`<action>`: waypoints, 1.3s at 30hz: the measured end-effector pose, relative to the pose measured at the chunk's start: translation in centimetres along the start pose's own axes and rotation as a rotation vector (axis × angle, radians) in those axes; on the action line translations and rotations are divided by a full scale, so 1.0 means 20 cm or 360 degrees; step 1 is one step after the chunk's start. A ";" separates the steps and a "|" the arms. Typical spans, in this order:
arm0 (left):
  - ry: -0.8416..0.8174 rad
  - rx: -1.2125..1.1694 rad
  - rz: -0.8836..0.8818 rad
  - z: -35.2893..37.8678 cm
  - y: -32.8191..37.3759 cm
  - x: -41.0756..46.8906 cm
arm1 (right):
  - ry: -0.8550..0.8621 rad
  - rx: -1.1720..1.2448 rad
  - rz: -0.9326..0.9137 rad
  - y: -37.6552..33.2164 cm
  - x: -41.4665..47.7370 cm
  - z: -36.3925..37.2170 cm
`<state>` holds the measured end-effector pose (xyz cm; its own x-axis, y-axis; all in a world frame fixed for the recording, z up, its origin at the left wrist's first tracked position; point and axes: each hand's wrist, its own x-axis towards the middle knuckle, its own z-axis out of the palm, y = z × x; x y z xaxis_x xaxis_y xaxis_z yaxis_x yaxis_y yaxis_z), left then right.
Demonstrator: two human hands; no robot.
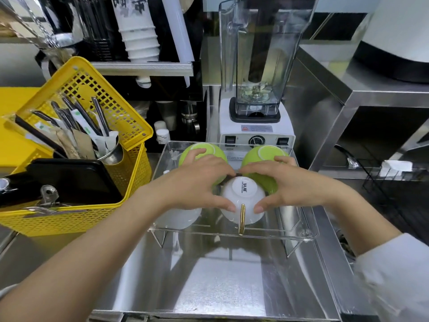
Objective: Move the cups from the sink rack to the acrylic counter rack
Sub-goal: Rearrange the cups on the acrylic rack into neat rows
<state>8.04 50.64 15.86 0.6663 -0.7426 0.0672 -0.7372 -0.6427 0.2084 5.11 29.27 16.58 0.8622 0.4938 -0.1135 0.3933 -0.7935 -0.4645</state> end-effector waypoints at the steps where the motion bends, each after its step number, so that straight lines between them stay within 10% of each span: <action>1: 0.0062 -0.0055 -0.0007 -0.02 -0.02 -0.01 | 0.0047 0.0052 0.0019 -0.01 -0.01 -0.01; 9: 0.0111 -0.0635 -0.0410 -0.17 -0.24 -0.30 | 0.0446 0.0147 -0.0152 -0.23 0.05 0.01; 14: -0.0238 -0.0637 -0.0437 -0.13 -0.28 -0.39 | 0.0326 -0.0083 -0.0125 -0.38 0.12 0.13; 24: 0.0052 -0.0191 -0.0575 -0.03 -0.20 -0.41 | 0.0314 -0.0418 -0.0118 -0.44 0.21 0.25; 39: 0.0152 -0.0542 -0.0759 -0.06 -0.17 -0.45 | 0.0212 -0.0250 -0.0126 -0.41 0.19 0.23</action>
<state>4.64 59.76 15.69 0.9340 -0.3563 -0.0265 -0.2872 -0.7928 0.5376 3.70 39.38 15.88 0.8572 0.5135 0.0396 0.4972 -0.8051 -0.3235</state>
